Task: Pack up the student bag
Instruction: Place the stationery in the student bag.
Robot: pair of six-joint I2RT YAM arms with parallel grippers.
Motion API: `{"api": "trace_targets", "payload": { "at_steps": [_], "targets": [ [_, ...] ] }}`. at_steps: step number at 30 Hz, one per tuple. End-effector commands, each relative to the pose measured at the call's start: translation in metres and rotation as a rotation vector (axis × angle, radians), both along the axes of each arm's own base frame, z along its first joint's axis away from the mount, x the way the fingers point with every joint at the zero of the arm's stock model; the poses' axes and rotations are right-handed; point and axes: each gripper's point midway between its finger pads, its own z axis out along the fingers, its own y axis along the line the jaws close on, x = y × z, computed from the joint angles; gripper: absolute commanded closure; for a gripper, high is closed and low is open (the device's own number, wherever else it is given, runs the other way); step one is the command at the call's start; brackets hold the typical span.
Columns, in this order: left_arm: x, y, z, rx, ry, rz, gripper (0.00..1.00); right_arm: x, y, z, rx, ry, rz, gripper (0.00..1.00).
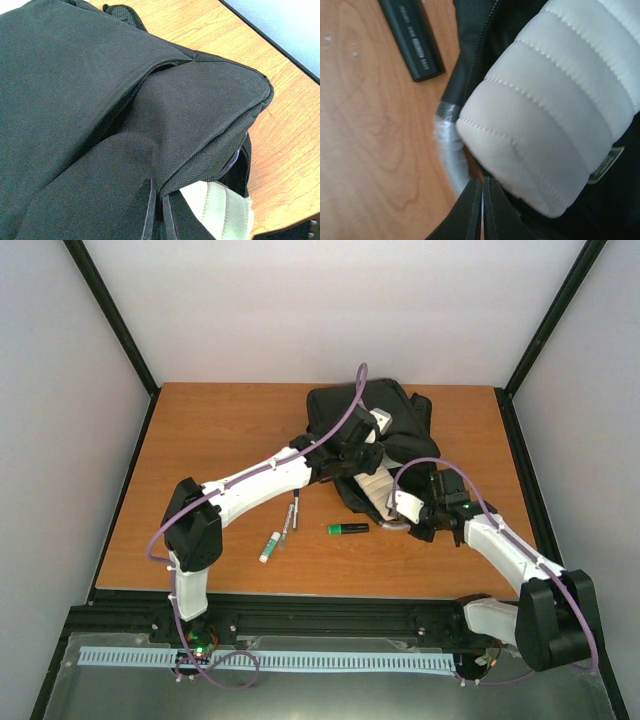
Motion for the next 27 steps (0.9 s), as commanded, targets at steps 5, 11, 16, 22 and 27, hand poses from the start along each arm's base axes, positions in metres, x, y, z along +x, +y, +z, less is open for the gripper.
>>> {"api": "trace_targets", "payload": {
  "at_steps": [5, 11, 16, 22, 27],
  "targets": [
    [0.003, -0.006, 0.051, -0.103, -0.05, -0.014, 0.99, 0.053, 0.024, 0.001, -0.106, -0.306, 0.036, 0.97],
    [0.001, -0.005, 0.054, -0.106, -0.049, -0.018, 0.99, 0.084, 0.049, 0.019, -0.068, -0.415, 0.016, 0.97],
    [-0.001, -0.007, 0.056, -0.119, -0.04, -0.03, 0.99, 0.109, 0.067, 0.022, -0.054, -0.44, 0.019, 0.97],
    [-0.002, -0.01, 0.054, -0.123, -0.025, -0.041, 0.99, 0.135, 0.084, 0.018, -0.052, -0.465, 0.017, 0.97],
    [-0.002, -0.011, 0.052, -0.122, -0.018, -0.045, 0.99, 0.149, 0.091, 0.01, -0.066, -0.484, 0.001, 0.97]
  ]
}}
